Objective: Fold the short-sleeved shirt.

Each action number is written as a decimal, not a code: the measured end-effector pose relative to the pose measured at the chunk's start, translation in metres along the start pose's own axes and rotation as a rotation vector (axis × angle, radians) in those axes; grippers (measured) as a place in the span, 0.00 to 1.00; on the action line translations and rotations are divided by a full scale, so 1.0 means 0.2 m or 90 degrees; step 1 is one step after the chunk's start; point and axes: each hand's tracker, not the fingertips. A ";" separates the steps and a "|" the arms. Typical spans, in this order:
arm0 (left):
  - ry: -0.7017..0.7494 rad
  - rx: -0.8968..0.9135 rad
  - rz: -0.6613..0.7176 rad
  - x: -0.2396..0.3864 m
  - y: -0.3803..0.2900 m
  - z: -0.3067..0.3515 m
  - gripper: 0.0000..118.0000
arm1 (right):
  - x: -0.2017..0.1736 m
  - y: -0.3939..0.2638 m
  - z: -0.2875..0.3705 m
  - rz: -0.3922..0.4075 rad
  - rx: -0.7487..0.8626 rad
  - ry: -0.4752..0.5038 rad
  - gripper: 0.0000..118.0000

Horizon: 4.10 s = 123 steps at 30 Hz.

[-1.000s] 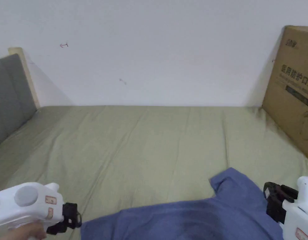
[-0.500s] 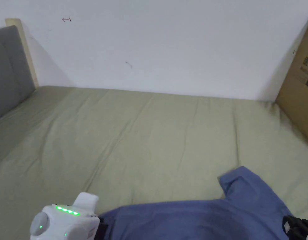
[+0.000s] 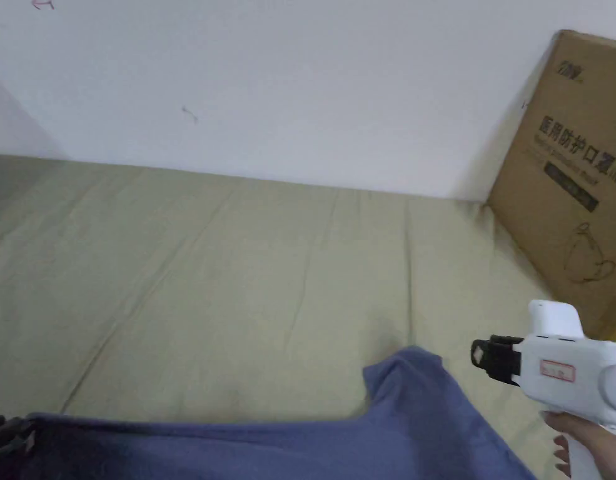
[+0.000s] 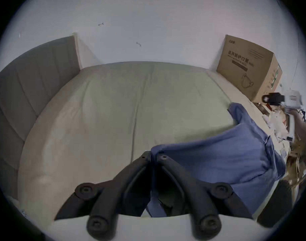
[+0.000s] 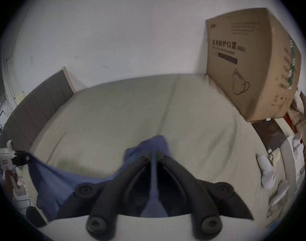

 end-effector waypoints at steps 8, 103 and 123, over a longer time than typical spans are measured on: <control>-0.012 -0.022 0.020 0.02 0.00 -0.03 0.03 | 0.24 -0.02 -0.60 -0.012 -0.258 -0.067 1.00; -0.119 -0.236 -0.004 -0.01 -0.17 -0.18 0.03 | 0.27 -0.85 0.37 -0.020 -0.307 -0.073 0.00; -0.141 -0.238 -0.091 0.08 -0.73 0.46 0.06 | 0.20 -1.40 1.02 -0.005 -0.316 -0.038 0.00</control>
